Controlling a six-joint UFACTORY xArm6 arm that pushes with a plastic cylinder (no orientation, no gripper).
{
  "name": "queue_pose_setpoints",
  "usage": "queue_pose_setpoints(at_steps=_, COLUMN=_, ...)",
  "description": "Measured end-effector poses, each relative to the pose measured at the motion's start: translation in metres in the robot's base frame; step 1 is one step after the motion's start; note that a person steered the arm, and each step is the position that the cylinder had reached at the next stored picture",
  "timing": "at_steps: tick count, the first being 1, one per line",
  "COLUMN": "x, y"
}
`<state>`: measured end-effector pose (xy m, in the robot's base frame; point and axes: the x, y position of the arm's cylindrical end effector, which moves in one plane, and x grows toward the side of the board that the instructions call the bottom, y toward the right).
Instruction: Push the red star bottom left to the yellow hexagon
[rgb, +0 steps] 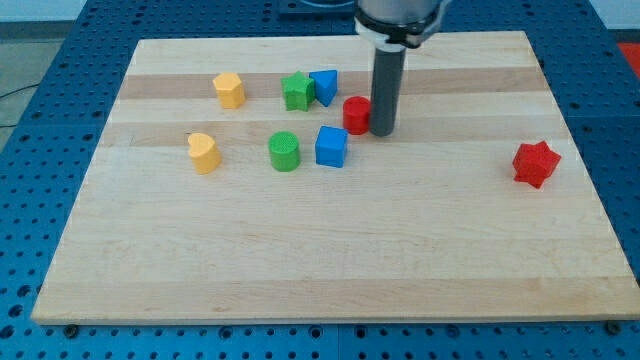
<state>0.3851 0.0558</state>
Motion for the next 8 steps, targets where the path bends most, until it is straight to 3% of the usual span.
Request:
queue_pose_setpoints(at_steps=2, x=-0.015, y=0.017)
queue_pose_setpoints(at_steps=4, x=-0.032, y=-0.01)
queue_pose_setpoints(at_steps=5, x=-0.036, y=0.022)
queue_pose_setpoints(at_steps=6, x=-0.037, y=0.144)
queue_pose_setpoints(at_steps=7, x=0.01, y=0.247)
queue_pose_setpoints(at_steps=8, x=0.064, y=0.232)
